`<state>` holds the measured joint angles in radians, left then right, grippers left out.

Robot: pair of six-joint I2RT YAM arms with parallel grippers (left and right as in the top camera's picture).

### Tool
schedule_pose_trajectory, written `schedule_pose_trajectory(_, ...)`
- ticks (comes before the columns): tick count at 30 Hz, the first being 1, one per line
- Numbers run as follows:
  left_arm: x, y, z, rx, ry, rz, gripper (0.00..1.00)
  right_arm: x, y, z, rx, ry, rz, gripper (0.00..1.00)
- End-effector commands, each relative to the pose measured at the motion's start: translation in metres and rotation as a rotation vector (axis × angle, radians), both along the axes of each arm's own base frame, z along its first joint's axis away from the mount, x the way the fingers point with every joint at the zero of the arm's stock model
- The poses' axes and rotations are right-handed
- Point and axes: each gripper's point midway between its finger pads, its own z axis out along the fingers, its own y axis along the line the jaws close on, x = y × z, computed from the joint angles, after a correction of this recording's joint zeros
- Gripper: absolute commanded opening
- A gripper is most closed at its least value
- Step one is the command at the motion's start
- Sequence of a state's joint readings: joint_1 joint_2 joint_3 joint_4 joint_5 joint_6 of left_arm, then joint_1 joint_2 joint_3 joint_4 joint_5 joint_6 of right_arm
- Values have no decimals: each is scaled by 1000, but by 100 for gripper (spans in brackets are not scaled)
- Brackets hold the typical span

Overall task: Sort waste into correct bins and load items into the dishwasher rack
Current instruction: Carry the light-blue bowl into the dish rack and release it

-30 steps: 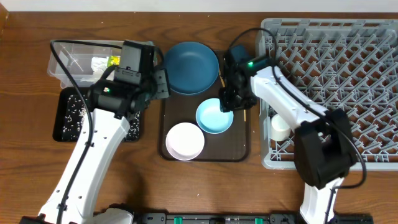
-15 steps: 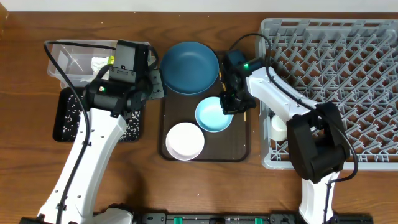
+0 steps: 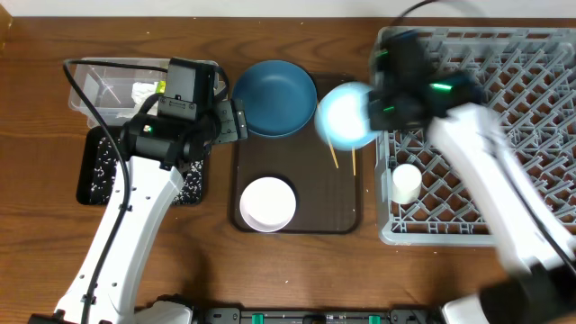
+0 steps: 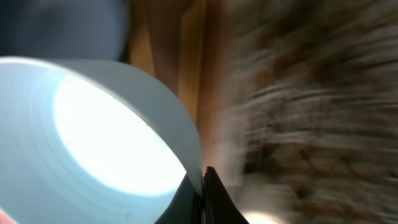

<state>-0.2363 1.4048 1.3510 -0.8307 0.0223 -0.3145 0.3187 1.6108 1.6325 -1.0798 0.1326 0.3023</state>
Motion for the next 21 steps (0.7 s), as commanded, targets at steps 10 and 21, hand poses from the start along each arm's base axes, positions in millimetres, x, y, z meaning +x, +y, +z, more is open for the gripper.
schedule_pose_trajectory(10, 2, 3, 0, 8, 0, 8, 87, 10, -198, 90, -739, -320, -684, 1)
schedule_pose_trajectory(21, 2, 3, 0, 8, 0, 8, 87, 97, -220, 40, -1100, -259, -667, 1)
